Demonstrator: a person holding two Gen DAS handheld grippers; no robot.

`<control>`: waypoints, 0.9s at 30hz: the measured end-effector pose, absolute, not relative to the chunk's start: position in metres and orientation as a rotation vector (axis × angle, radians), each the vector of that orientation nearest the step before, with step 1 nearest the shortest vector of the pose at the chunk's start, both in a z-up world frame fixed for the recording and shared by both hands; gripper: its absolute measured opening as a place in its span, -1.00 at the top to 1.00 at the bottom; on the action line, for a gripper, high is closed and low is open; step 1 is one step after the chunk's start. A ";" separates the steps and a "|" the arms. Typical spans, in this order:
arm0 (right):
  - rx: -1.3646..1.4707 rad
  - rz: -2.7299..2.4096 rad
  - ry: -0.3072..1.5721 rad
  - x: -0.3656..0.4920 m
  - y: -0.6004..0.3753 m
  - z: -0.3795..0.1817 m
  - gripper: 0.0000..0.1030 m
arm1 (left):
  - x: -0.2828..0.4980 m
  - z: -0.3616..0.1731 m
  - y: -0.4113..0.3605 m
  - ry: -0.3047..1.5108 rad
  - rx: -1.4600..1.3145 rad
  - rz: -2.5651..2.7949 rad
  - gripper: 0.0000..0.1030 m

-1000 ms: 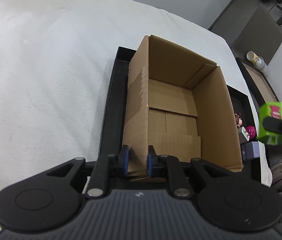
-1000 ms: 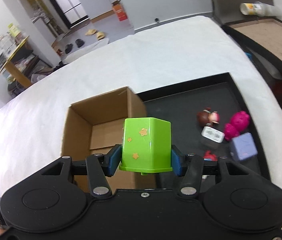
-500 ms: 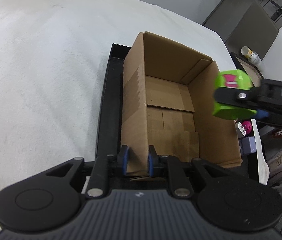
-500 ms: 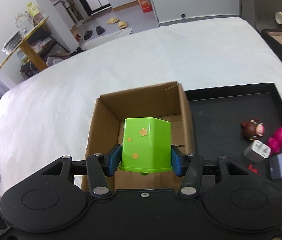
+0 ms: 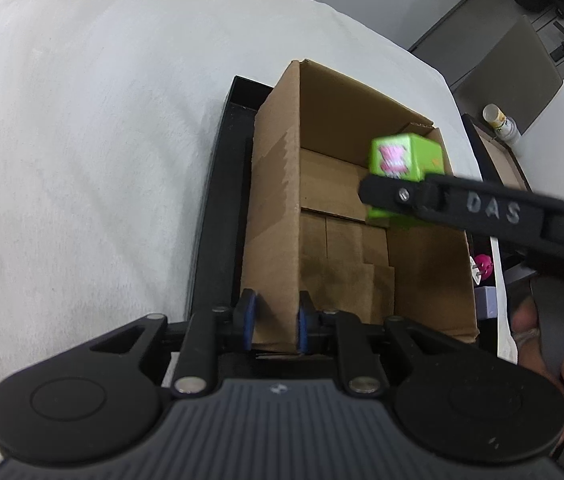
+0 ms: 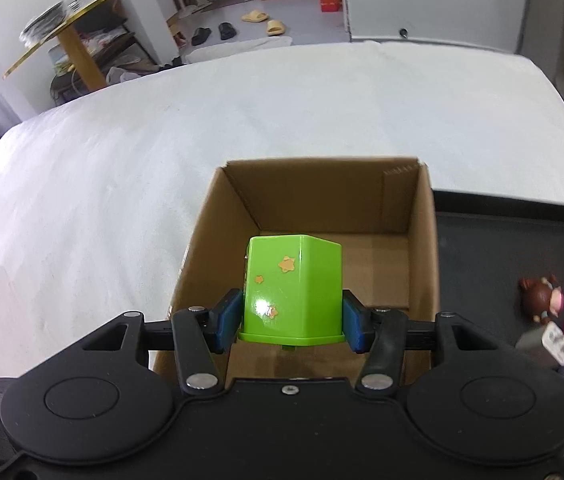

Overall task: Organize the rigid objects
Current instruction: 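Open the right tool to drop the green cup into the box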

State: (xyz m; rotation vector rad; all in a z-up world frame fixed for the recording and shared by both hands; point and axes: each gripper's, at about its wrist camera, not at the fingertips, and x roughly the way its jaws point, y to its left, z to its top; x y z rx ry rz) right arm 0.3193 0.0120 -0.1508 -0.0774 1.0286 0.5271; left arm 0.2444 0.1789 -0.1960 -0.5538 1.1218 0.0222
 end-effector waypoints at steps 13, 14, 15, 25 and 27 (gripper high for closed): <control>-0.051 0.581 0.955 0.337 0.020 -0.133 -0.20 | 0.242 -0.198 0.179 1.122 -0.568 0.034 0.63; -0.052 0.582 0.958 0.336 0.020 -0.134 -0.20 | 0.242 -0.198 0.179 1.122 -0.567 0.036 0.63; -0.053 0.583 0.964 0.334 0.016 -0.133 -0.20 | 0.242 -0.198 0.178 1.122 -0.563 0.037 0.63; -0.087 0.587 1.026 0.322 -0.003 -0.131 -0.24 | 0.245 -0.197 0.170 1.127 -0.542 0.056 0.62; -0.093 0.587 1.028 0.318 -0.009 -0.129 -0.28 | 0.246 -0.197 0.169 1.130 -0.536 0.065 0.63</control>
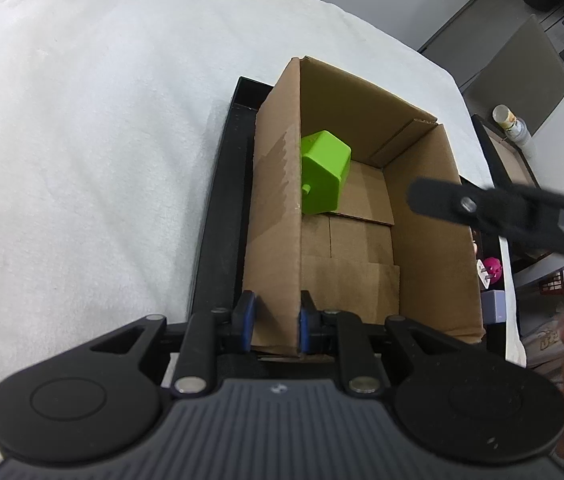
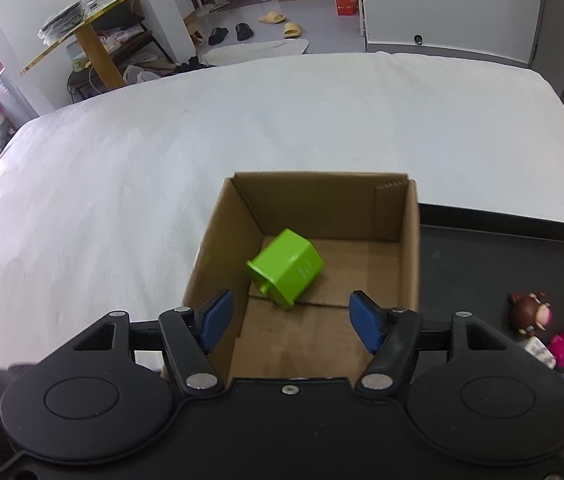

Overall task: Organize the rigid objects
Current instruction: 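Open the right tool to drop the green cup into the box, then grasp the blue-red figure on the jar with the right tool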

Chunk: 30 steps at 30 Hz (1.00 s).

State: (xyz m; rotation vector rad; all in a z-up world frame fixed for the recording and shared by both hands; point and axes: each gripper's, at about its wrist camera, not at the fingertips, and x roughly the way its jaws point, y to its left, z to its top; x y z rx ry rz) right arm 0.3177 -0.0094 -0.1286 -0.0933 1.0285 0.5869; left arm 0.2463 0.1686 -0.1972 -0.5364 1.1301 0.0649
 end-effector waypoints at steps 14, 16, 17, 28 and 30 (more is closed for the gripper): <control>-0.079 0.509 1.006 0.301 -0.070 -0.118 -0.38 | 0.244 -0.197 0.167 1.107 -0.519 0.128 0.63; -0.077 0.495 1.000 0.299 -0.080 -0.118 -0.38 | 0.245 -0.196 0.167 1.100 -0.513 0.150 0.64; -0.073 0.488 0.999 0.298 -0.086 -0.118 -0.38 | 0.245 -0.195 0.168 1.096 -0.511 0.160 0.64; -0.033 0.406 1.018 0.290 -0.133 -0.134 -0.38 | 0.244 -0.191 0.165 1.098 -0.495 0.185 0.65; -0.024 0.395 1.029 0.289 -0.138 -0.141 -0.37 | 0.243 -0.191 0.165 1.098 -0.500 0.191 0.65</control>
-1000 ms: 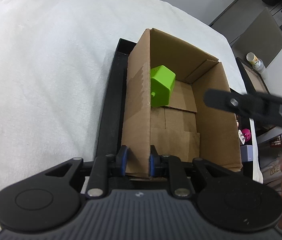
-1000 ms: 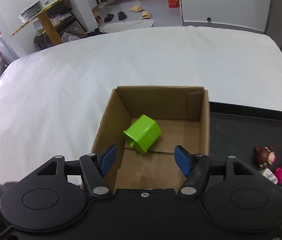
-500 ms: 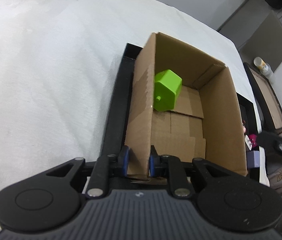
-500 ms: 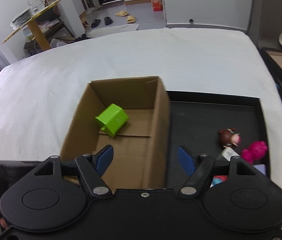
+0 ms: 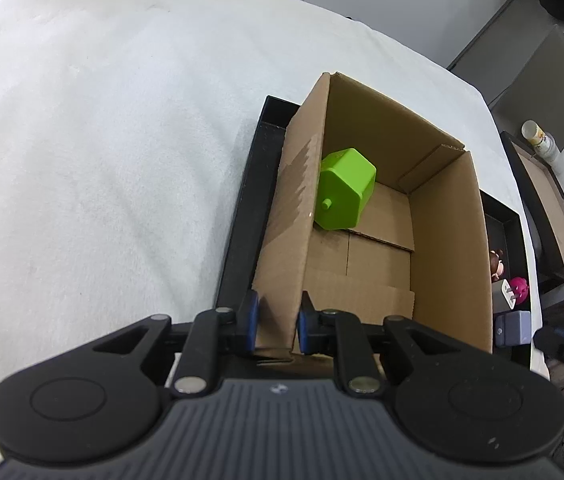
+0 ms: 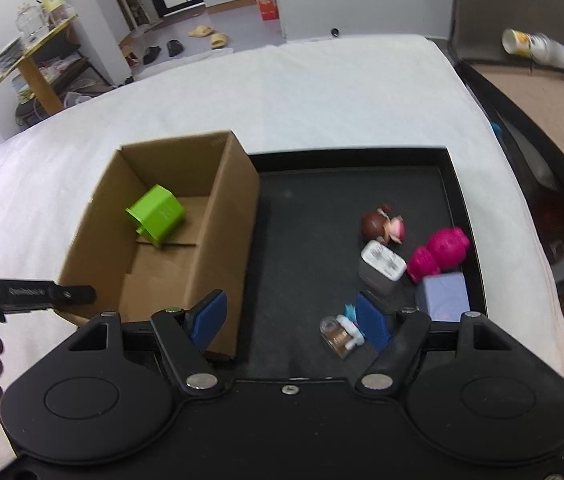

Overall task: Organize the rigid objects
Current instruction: 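Grasp the blue-red figure on the jar with the right tool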

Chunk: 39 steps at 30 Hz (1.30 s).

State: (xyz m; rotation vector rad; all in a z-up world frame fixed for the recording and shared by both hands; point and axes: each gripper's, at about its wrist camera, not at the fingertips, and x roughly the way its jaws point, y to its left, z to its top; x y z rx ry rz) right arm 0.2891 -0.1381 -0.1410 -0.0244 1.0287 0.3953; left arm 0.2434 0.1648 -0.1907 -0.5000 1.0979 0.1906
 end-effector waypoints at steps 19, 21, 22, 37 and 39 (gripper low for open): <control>0.089 0.241 1.080 0.302 -0.168 -0.217 0.04 | 0.246 -0.191 0.161 1.114 -0.487 0.203 0.65; 0.095 0.223 1.074 0.304 -0.171 -0.222 0.05 | 0.245 -0.191 0.161 1.113 -0.482 0.200 0.65; 0.103 0.212 1.075 0.306 -0.172 -0.224 0.08 | 0.245 -0.192 0.160 1.112 -0.480 0.198 0.65; 0.133 0.196 1.116 0.303 -0.178 -0.237 0.37 | 0.247 -0.193 0.158 1.123 -0.463 0.204 0.65; 0.133 0.197 1.111 0.302 -0.180 -0.237 0.45 | 0.247 -0.193 0.159 1.123 -0.464 0.203 0.65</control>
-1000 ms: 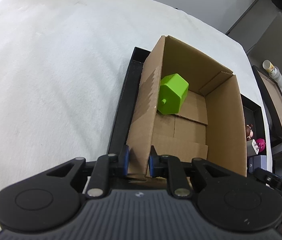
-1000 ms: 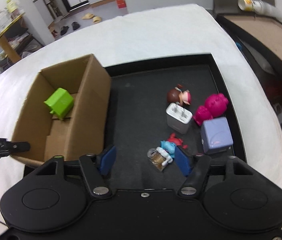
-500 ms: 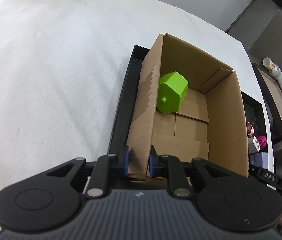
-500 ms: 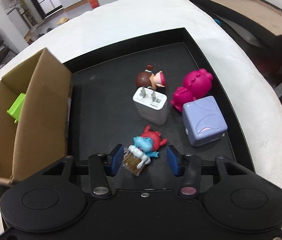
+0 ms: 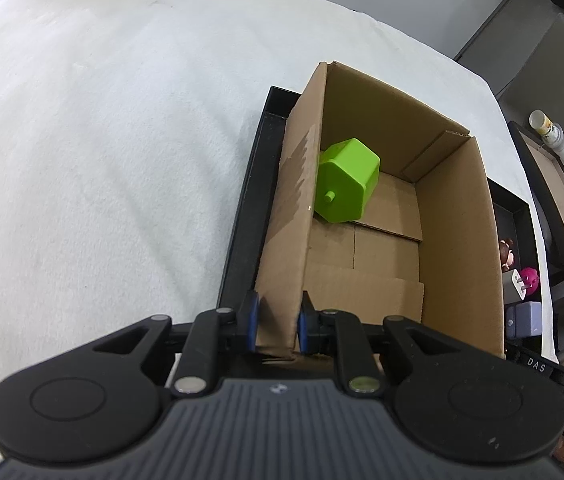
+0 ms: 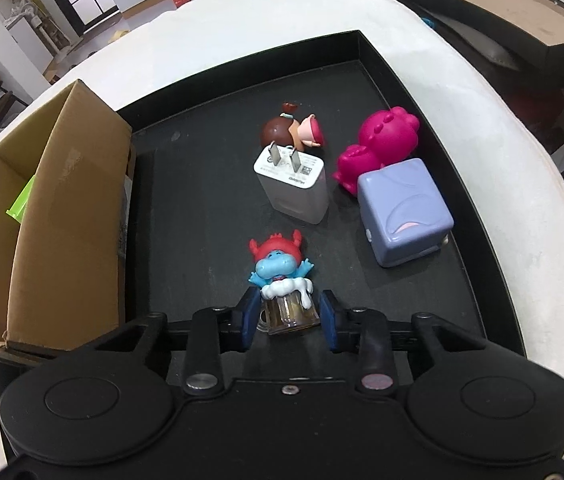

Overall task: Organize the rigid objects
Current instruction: 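Grasp the blue-red figure on the jar with the right tool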

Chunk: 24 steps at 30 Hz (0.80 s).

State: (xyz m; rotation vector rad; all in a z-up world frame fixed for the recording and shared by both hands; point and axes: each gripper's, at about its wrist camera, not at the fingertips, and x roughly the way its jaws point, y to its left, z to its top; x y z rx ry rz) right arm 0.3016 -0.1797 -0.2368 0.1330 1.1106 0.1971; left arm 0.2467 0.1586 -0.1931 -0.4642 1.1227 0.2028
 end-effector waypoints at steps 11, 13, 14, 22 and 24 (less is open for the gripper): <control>0.092 0.220 1.131 0.298 -0.177 -0.233 0.08 | 0.248 -0.193 0.159 1.128 -0.464 0.207 0.65; 0.077 0.204 1.121 0.300 -0.175 -0.233 0.00 | 0.247 -0.193 0.159 1.128 -0.465 0.206 0.65; 0.073 0.198 1.120 0.302 -0.173 -0.234 -0.01 | 0.247 -0.193 0.158 1.127 -0.465 0.207 0.65; 0.028 0.171 1.110 0.306 -0.158 -0.242 -0.01 | 0.248 -0.194 0.157 1.131 -0.464 0.211 0.65; 0.003 0.161 1.103 0.306 -0.153 -0.243 -0.01 | 0.248 -0.195 0.157 1.130 -0.456 0.207 0.65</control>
